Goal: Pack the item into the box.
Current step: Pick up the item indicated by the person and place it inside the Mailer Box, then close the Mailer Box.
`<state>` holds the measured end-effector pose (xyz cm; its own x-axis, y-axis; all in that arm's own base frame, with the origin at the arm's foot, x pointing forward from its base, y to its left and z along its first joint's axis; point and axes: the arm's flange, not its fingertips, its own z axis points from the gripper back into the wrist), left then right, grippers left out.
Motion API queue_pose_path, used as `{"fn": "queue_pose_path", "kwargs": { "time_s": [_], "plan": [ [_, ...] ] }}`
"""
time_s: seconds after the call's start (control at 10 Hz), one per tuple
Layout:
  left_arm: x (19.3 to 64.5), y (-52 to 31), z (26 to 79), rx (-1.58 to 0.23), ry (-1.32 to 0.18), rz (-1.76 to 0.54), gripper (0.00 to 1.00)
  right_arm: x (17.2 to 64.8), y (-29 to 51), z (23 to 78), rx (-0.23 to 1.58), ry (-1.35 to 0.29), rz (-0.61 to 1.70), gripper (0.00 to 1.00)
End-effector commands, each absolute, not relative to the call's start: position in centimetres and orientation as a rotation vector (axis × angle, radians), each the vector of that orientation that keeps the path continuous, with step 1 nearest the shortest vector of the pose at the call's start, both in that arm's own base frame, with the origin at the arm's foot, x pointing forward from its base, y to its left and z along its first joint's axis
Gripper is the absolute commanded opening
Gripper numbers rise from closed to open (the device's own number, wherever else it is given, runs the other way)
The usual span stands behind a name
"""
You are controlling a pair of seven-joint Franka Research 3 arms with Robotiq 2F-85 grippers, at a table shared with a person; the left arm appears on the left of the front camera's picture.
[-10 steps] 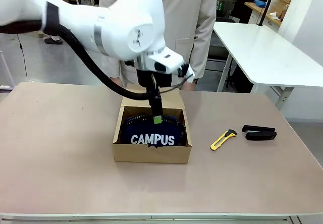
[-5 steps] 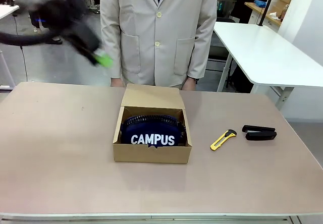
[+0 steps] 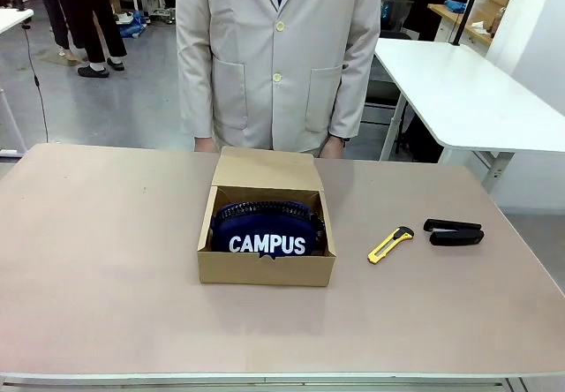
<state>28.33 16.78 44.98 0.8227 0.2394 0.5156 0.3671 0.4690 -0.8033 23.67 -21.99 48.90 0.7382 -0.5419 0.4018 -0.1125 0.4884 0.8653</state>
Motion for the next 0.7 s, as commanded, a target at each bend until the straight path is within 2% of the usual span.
{"fn": "queue_pose_path", "kwargs": {
  "time_s": [0.0,0.6],
  "plan": [
    [30.73,12.84,49.02,-1.026,-0.555,-0.242,1.00,23.83,-22.01,49.03,1.056,-0.752,-0.268,1.00],
    [30.73,12.84,49.02,-1.026,-0.555,-0.242,1.00,23.83,-22.01,49.03,1.056,-0.752,-0.268,1.00]
  ]
}}
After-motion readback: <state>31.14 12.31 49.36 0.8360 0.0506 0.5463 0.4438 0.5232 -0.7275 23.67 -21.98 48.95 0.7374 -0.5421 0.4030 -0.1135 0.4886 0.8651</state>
